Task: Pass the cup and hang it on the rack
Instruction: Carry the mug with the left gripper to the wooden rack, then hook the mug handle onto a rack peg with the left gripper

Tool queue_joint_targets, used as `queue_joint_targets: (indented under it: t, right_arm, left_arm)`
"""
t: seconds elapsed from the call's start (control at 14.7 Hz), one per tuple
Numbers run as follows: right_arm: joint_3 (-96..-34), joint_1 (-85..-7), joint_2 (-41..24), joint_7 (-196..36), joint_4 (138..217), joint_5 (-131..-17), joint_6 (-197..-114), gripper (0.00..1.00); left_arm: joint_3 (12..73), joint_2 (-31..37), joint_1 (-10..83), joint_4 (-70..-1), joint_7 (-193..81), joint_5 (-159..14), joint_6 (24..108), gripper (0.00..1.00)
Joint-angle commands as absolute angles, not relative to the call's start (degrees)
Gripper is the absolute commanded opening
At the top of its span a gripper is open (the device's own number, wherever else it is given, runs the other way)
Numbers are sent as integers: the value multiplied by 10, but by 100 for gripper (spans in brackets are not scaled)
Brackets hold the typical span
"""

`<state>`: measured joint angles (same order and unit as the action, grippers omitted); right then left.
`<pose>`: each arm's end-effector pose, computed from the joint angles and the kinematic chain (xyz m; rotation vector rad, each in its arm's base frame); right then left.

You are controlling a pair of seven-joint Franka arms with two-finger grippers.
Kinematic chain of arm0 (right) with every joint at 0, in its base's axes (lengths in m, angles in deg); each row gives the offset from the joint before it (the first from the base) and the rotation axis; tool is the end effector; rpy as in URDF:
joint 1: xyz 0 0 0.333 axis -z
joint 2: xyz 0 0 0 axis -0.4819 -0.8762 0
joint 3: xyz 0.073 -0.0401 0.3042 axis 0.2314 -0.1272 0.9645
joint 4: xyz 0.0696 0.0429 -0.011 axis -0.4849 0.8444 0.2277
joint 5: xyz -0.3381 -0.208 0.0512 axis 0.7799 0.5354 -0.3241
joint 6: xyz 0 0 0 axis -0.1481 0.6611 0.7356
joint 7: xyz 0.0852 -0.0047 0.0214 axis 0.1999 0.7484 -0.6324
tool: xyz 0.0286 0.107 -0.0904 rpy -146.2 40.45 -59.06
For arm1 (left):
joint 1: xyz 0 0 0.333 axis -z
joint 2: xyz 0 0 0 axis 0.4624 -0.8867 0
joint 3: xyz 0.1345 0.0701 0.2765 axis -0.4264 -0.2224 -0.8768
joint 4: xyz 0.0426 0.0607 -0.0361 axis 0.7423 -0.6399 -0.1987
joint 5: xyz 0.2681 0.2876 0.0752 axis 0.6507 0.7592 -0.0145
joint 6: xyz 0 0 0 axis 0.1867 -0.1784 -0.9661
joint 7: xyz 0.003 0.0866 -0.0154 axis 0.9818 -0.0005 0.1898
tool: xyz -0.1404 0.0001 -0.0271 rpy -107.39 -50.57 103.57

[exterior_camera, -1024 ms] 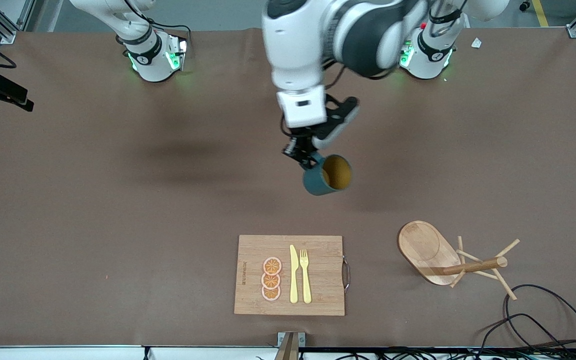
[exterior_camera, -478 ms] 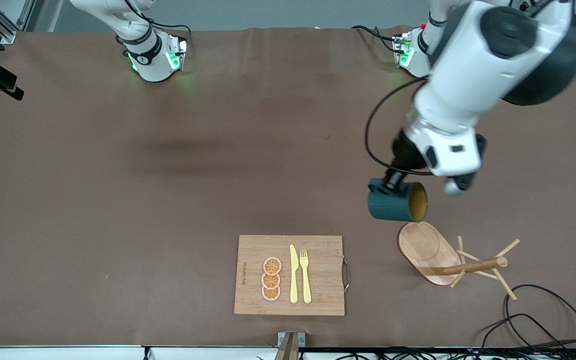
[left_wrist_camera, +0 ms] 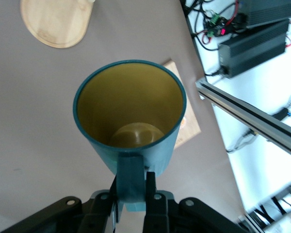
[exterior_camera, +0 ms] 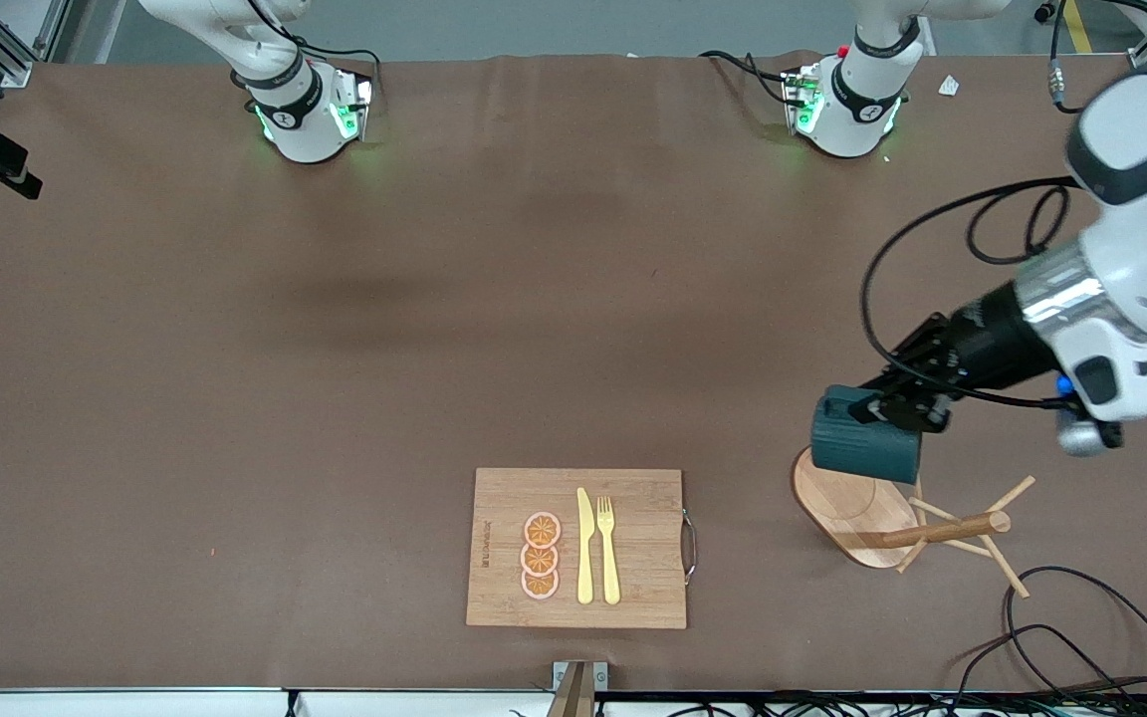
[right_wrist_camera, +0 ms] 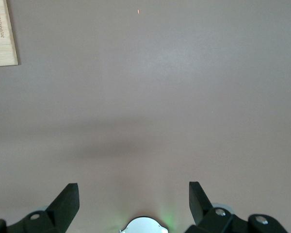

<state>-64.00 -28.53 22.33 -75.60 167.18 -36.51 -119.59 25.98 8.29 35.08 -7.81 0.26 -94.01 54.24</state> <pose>0.4987 -0.0452 0.6474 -3.1375 0.1180 0.0696 0.6820 -0.1653 0.5599 2.2540 1.2540 -0.1908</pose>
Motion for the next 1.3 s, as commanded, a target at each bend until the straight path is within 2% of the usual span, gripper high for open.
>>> queue_joint_targets:
  t: [0.0, 0.34, 0.61, 0.82, 1.23]
  right_arm:
    - [-639, -281, 212, -755, 1651, -374, -1189, 100]
    - [-624, -271, 205, -757, 1639, -374, -1182, 100]
    - [-618, -269, 207, -767, 1641, -375, -1180, 100]
    - [-620, -269, 208, -764, 1646, -385, -1174, 100]
    - [-623, -267, 208, -756, 1647, -395, -1155, 100]
  left_arm:
    - [264, 73, 308, -84, -53, -1015, 543, 0]
    - [264, 30, 261, -85, -120, -1156, 541, 0]
    - [266, -17, 218, -85, -186, -1255, 477, 0]
    - [265, -39, 199, -85, -219, -1276, 441, 0]
    - [267, -65, 184, -85, -228, -1278, 429, 0]
